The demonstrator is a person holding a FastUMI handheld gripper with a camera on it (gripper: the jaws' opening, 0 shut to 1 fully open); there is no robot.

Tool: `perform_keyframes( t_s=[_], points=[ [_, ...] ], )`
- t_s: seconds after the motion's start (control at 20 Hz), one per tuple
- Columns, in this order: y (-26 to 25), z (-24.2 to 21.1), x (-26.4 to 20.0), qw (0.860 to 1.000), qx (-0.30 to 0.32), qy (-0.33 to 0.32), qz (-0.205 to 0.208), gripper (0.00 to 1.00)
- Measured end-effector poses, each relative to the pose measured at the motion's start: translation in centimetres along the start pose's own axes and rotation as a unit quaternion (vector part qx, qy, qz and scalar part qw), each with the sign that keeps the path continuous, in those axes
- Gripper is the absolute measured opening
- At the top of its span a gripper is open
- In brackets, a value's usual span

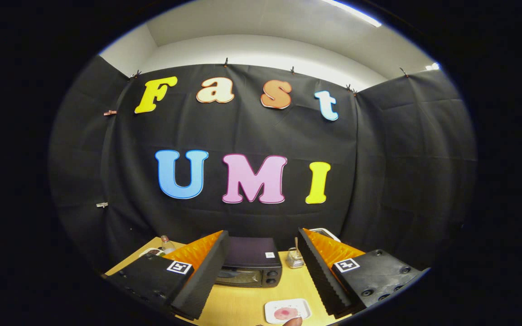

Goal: Open the toaster oven, put the food inside, and close the toaster oven door.

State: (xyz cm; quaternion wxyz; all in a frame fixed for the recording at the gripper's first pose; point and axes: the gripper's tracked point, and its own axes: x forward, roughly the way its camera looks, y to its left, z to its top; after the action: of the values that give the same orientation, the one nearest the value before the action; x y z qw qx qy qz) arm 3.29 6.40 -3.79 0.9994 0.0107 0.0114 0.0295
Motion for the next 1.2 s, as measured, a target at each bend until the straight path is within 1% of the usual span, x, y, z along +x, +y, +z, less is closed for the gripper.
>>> perform_keyframes(
  t_s=[0.2,0.4,0.7,0.85,0.9,1.1,1.2],
  points=[
    [4.5,-5.2,3.4,0.999,0.024,0.037,0.028,0.98],
    [7.2,-10.9,7.6,0.996,0.035,0.075,0.036,0.98],
    [8.9,-19.1,13.1,0.987,0.036,0.152,0.033,0.98],
    [9.1,-23.4,15.3,0.982,0.006,0.187,0.032,0.98],
    [9.3,-24.7,15.8,0.979,0.006,0.199,0.032,0.98],
    [9.9,-27.6,17.5,0.972,0.030,0.233,0.024,0.99],
    [10.0,-28.1,18.5,0.972,0.026,0.232,0.020,0.99]
  ],
)
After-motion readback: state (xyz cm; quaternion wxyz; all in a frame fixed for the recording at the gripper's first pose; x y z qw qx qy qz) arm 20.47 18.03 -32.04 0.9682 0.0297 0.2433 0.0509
